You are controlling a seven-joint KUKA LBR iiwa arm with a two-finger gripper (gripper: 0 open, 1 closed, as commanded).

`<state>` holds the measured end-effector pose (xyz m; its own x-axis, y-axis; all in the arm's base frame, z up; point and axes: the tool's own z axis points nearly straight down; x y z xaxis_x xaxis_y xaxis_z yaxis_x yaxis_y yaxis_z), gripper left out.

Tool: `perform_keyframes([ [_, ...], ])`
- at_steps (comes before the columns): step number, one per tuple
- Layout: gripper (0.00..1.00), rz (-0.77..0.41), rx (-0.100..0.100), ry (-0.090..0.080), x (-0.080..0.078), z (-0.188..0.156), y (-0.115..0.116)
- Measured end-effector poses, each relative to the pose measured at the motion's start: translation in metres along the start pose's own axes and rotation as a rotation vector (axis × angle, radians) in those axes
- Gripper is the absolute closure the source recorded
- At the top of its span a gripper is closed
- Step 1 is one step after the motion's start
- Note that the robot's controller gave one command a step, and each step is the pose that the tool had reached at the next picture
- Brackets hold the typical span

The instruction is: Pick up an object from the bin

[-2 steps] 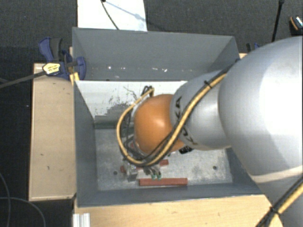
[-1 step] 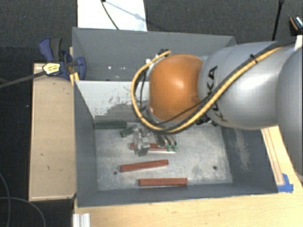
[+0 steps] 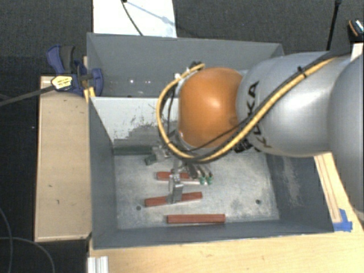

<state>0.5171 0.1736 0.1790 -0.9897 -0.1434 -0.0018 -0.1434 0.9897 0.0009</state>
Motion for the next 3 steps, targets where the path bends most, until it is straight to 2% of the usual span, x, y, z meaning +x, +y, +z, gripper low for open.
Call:
perform_keyframes([
  [1,0.00,-0.069,0.001,0.005,-0.0001,0.1124,-0.0282],
  [2,1.00,-0.064,-0.001,-0.004,-0.0025,0.1071,-0.0266],
  [3,0.00,-0.061,-0.001,0.000,-0.0014,0.1084,-0.0271],
])
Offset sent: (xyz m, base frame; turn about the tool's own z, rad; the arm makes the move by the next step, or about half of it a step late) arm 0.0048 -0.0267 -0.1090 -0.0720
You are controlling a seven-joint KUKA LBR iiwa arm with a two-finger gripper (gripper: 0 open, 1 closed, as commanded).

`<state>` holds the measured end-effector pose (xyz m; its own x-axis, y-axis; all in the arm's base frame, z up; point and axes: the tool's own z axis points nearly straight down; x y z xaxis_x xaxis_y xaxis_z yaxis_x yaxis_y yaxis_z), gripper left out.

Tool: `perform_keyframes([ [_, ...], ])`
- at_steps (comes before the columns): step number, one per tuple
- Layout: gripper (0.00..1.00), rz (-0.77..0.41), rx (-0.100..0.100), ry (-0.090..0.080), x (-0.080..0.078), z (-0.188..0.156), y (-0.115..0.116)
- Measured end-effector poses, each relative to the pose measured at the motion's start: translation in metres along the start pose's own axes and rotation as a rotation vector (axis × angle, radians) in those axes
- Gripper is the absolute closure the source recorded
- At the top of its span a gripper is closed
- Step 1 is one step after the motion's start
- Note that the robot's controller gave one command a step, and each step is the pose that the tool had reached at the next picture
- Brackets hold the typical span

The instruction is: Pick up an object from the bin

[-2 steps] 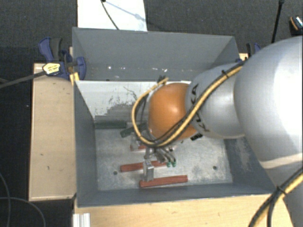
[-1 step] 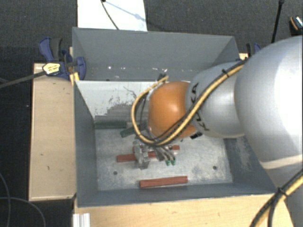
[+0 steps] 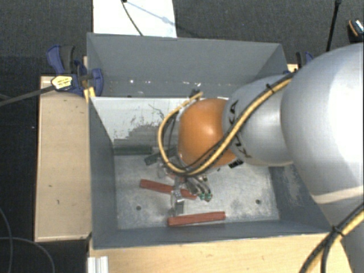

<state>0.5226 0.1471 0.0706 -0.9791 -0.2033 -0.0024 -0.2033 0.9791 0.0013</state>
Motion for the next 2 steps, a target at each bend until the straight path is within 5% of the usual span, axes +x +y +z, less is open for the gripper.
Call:
perform_keyframes([
  [1,1.00,0.004,0.000,0.001,0.000,0.000,0.000],
  [2,1.00,0.007,0.000,-0.009,-0.014,-0.151,0.005],
])
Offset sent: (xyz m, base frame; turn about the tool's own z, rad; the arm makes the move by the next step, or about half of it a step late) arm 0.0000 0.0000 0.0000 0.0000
